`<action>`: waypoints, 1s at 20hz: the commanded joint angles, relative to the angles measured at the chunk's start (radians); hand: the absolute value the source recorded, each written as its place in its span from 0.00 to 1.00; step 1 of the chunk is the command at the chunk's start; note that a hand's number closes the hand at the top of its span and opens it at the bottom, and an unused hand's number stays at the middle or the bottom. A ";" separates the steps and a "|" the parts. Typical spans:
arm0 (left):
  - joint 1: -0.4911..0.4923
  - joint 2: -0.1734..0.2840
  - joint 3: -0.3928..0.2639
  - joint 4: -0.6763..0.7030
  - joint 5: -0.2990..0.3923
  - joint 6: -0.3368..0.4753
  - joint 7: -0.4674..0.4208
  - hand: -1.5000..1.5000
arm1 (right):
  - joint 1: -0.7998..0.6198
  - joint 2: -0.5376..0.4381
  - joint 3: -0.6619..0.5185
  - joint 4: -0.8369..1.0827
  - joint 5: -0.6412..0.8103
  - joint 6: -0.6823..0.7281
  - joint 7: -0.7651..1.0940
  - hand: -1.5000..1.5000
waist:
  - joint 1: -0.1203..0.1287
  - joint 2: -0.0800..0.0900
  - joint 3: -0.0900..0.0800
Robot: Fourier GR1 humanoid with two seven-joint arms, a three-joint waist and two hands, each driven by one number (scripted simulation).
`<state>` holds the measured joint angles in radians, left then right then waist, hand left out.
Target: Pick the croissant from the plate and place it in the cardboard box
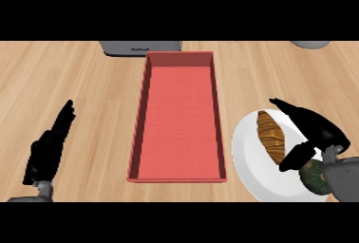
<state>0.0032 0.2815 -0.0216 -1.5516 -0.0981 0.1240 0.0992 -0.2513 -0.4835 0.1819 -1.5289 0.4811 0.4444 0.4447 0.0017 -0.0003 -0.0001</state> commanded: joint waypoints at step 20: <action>0.001 -0.084 0.064 0.027 -0.090 -0.073 -0.048 0.50 | 0.067 0.159 -0.077 0.091 0.210 0.029 -0.145 1.00 | -0.001 0.000 0.000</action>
<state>0.0170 0.2182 0.0460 -1.5459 -0.1658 0.0538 0.0692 -0.2118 -0.3523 0.1142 -1.4572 0.6684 0.4921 0.3364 0.0016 -0.0006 -0.0003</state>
